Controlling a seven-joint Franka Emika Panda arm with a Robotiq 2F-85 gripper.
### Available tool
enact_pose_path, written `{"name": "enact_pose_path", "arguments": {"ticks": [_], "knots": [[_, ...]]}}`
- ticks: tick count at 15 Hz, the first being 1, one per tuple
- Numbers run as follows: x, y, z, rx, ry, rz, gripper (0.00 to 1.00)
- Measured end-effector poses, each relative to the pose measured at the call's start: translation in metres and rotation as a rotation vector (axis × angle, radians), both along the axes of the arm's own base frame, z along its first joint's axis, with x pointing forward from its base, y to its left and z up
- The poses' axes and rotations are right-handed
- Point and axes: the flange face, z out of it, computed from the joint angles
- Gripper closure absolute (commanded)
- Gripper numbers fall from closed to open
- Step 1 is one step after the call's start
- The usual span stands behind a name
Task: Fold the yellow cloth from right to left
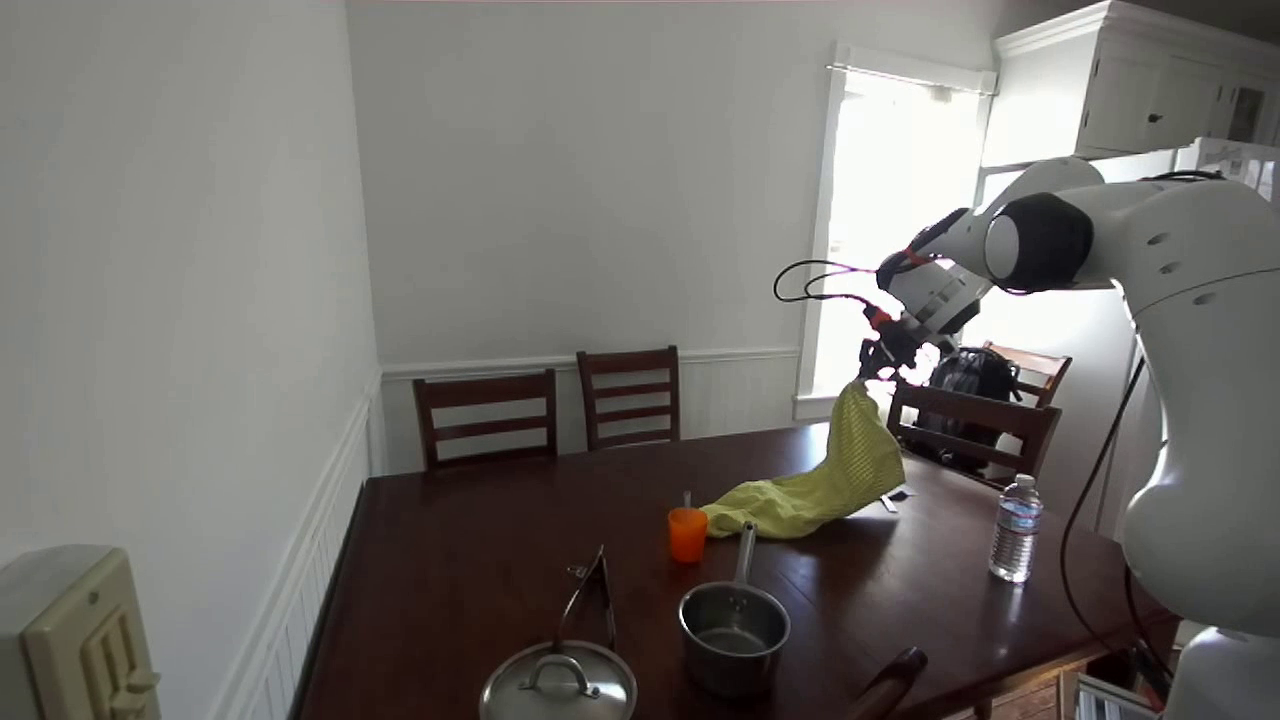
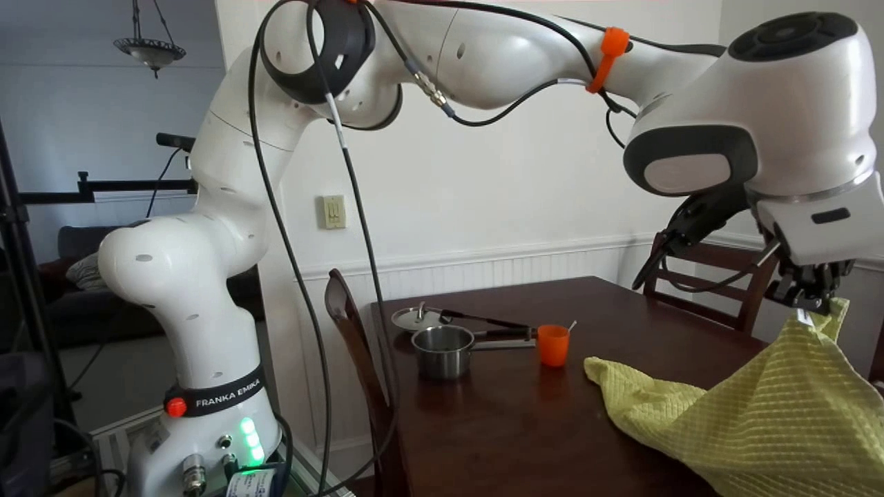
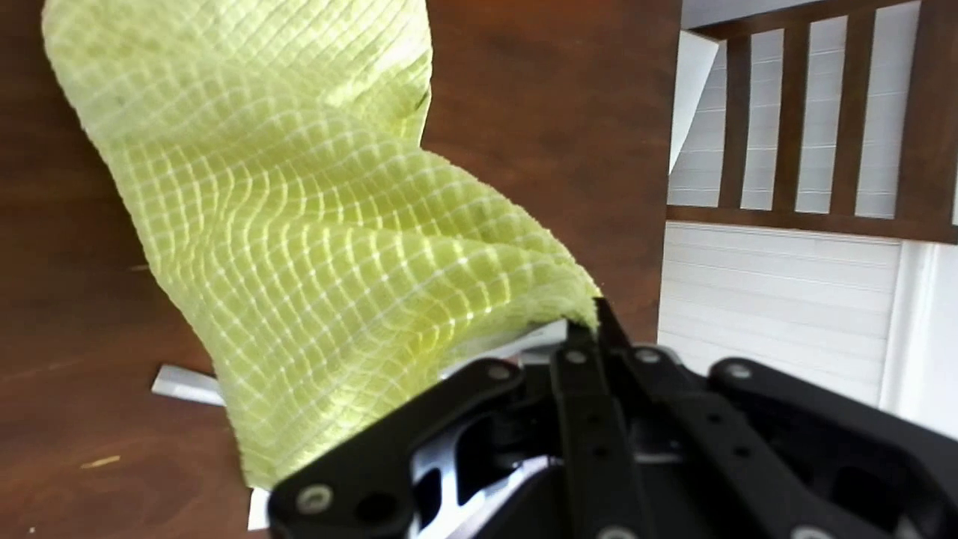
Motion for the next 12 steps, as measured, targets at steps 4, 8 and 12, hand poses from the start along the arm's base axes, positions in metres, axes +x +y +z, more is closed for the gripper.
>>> {"name": "enact_pose_path", "arguments": {"ticks": [4,8,12], "knots": [[0.006,-0.008,0.007,0.046,-0.016,-0.027,0.99],[0.04,0.012,0.019,0.011,-0.049,0.038,0.99],[0.134,0.083,0.066,-0.07,-0.141,0.226,0.99]]}}
